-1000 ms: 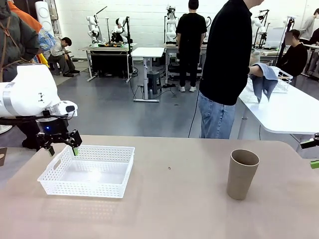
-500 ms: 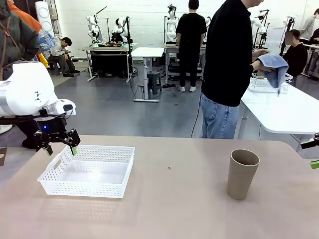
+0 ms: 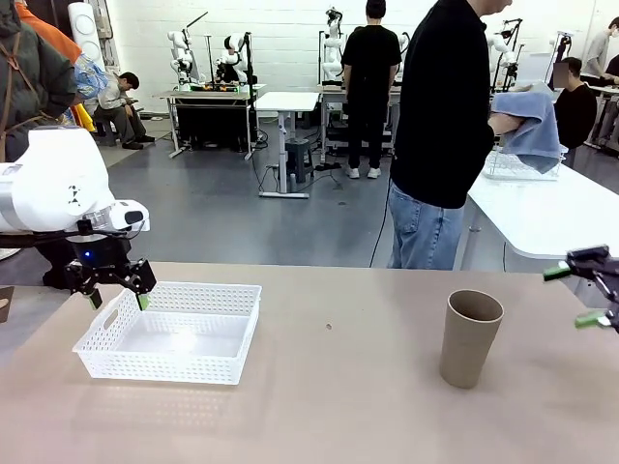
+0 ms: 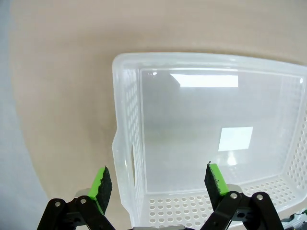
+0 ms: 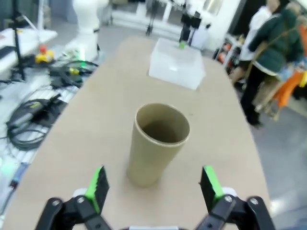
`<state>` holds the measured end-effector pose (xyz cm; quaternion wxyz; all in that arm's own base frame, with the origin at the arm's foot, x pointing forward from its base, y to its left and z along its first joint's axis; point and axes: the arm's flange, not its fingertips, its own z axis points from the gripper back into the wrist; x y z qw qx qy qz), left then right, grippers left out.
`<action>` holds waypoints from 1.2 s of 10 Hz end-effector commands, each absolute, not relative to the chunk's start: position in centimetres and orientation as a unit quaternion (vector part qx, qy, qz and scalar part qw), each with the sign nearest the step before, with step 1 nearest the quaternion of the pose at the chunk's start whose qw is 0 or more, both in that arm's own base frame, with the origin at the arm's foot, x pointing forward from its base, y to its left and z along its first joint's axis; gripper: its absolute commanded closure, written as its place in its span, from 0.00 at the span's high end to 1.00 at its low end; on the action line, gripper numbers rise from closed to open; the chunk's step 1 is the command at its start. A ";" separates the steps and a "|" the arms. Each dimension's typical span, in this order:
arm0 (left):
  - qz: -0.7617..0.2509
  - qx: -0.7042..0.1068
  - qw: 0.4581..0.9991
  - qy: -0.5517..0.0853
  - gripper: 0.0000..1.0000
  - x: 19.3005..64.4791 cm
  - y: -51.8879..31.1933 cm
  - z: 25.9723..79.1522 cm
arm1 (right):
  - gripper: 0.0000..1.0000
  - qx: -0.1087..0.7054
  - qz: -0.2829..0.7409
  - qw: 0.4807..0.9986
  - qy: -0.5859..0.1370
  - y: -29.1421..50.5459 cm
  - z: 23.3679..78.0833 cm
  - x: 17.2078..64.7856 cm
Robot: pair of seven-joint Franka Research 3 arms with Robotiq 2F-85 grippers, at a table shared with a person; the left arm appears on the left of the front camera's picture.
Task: Clean and organize the cups into the basket.
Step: Pick up the Organizing basket and move it to the center of the table, then pick up the Reusable plastic cup from the right side of the table and place it inside the Organizing basket.
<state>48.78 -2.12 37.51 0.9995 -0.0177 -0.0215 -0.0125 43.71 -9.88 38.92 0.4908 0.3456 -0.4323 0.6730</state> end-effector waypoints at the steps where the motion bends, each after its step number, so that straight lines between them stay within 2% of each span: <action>1: -0.033 -0.017 0.998 -0.043 1.00 47.3 -2.6 37.2 | 1.00 0.346 0.675 0.471 -0.450 -12.5 31.3 44.2; 4: -0.024 -0.017 0.999 -0.029 1.00 47.8 -2.9 37.2 | 1.00 0.356 0.678 0.485 -0.422 -10.6 28.4 45.7; 5: -0.024 -0.017 0.999 -0.029 1.00 47.8 -2.9 37.2 | 1.00 0.334 0.668 0.516 -0.420 -10.5 28.4 45.9; 6: -0.024 -0.017 0.999 -0.029 1.00 47.8 -2.9 37.2 | 1.00 0.371 0.668 0.496 -0.412 -8.9 34.9 46.3; 12: -0.024 -0.017 0.999 -0.029 1.00 47.8 -2.9 37.2 | 1.00 0.369 0.669 0.499 -0.410 -8.9 34.7 46.6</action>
